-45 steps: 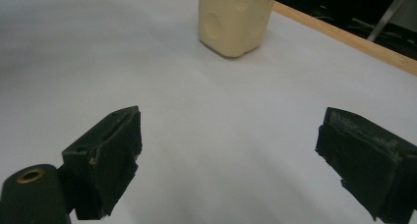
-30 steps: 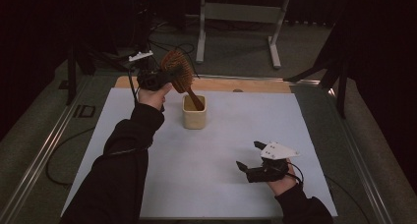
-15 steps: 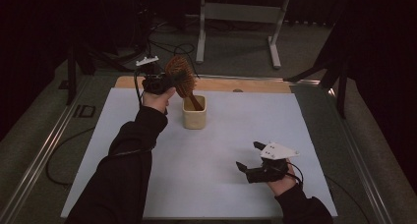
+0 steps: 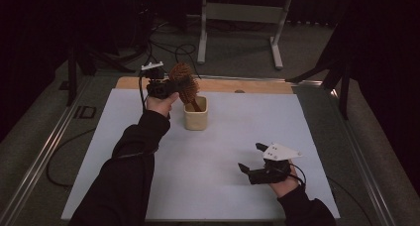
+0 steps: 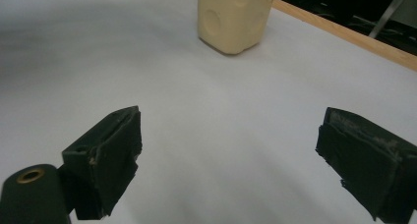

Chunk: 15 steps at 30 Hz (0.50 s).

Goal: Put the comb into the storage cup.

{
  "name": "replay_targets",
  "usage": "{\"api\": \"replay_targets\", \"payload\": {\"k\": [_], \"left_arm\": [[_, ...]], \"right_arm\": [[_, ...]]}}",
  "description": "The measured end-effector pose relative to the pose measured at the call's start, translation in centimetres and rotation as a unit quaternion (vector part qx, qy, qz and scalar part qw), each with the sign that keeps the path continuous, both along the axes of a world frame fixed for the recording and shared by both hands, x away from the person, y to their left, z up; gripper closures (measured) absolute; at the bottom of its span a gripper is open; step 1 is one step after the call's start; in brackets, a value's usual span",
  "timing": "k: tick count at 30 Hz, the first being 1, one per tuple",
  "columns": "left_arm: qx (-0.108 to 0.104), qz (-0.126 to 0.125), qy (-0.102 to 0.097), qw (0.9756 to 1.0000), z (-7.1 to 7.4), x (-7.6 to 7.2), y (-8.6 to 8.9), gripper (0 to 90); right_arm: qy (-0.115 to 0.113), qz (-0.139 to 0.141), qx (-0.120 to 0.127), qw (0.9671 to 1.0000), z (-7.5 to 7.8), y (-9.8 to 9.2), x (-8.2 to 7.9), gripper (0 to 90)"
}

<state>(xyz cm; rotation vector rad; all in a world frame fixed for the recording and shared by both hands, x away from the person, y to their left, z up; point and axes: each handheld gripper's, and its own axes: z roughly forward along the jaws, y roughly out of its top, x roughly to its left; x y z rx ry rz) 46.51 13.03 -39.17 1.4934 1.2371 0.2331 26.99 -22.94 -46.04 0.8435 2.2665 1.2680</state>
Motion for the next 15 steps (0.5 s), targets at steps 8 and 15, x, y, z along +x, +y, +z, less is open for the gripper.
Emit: {"api": "replay_targets", "payload": {"k": [8,15], "left_arm": [[-0.005,-0.004,0.01,0.9999,-0.8,0.2,0.1,52.8],[-0.009,-0.009,0.015,0.9998,-1.5,0.3,0.4,52.5]], "right_arm": [[0.002,-0.003,0.004,1.0,0.0,-0.1,0.0,9.3],[0.006,-0.004,0.002,1.0,-0.1,-0.1,0.0,9.3]]}}
